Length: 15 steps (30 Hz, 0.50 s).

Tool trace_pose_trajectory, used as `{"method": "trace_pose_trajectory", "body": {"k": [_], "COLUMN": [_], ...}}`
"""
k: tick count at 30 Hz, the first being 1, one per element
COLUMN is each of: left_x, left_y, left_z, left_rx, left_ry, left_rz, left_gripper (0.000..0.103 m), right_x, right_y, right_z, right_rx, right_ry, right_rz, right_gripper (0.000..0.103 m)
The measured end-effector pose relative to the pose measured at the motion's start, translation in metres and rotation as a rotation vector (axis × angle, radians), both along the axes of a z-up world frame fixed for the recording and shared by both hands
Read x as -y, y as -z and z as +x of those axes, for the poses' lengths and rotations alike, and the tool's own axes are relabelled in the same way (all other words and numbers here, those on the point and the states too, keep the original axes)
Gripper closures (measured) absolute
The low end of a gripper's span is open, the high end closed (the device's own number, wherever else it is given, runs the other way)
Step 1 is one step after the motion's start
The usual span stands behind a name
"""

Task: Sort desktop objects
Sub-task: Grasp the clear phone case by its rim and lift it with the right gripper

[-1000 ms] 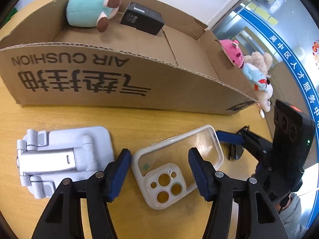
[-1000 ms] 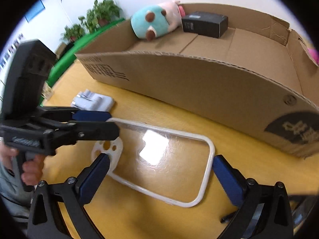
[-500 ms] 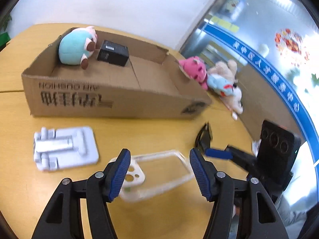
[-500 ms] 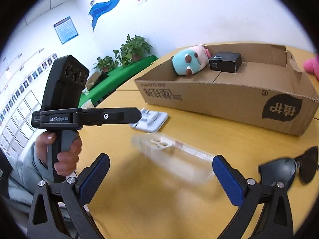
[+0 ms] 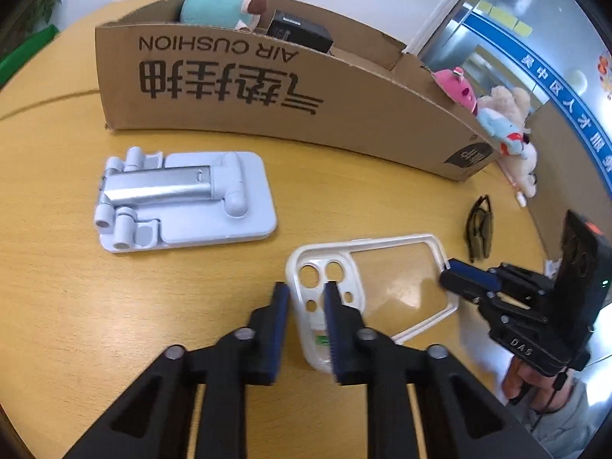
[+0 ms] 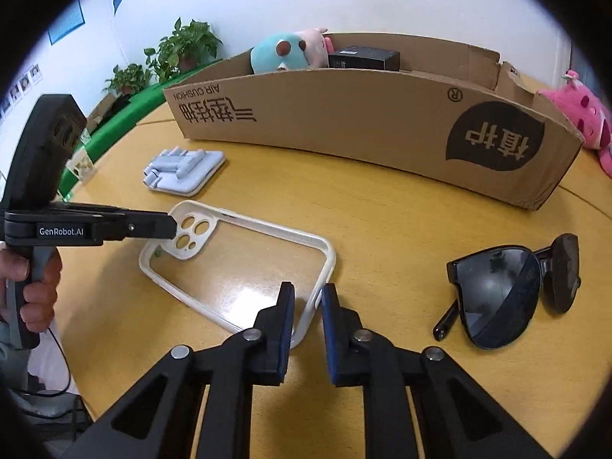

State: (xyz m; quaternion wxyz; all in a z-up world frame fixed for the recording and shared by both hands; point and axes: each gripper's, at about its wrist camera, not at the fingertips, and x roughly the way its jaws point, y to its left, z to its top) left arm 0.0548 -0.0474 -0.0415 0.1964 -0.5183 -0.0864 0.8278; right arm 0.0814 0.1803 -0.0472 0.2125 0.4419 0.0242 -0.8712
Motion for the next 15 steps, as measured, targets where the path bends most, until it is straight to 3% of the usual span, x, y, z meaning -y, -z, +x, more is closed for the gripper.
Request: {"method": "trace_pose_trajectory", "body": {"k": [3, 7, 10, 15], "left_x": [0.005, 0.011, 0.013, 0.013], "left_y": [0.004, -0.006, -0.025, -0.079], "left_z": [0.0, 0.002, 0.002, -0.009], "left_rx": [-0.001, -0.045, -0.087, -0.215], "left_ry": [-0.004, -0.006, -0.009, -0.008], "left_rz": [0.006, 0.011, 0.028, 0.048], "left_gripper": [0.096, 0.098, 0.098, 0.098], "right_x": [0.003, -0.001, -0.006, -0.009], "right_y": [0.001, -0.007, -0.021, -0.073], "right_z": [0.003, 0.01, 0.012, 0.008], "right_rx": [-0.011, -0.042, -0.075, -0.192], "right_ry": [0.0, 0.035, 0.054, 0.07], "right_rz": [0.034, -0.012, -0.059, -0.086], "right_gripper": [0.09, 0.094, 0.094, 0.094]}}
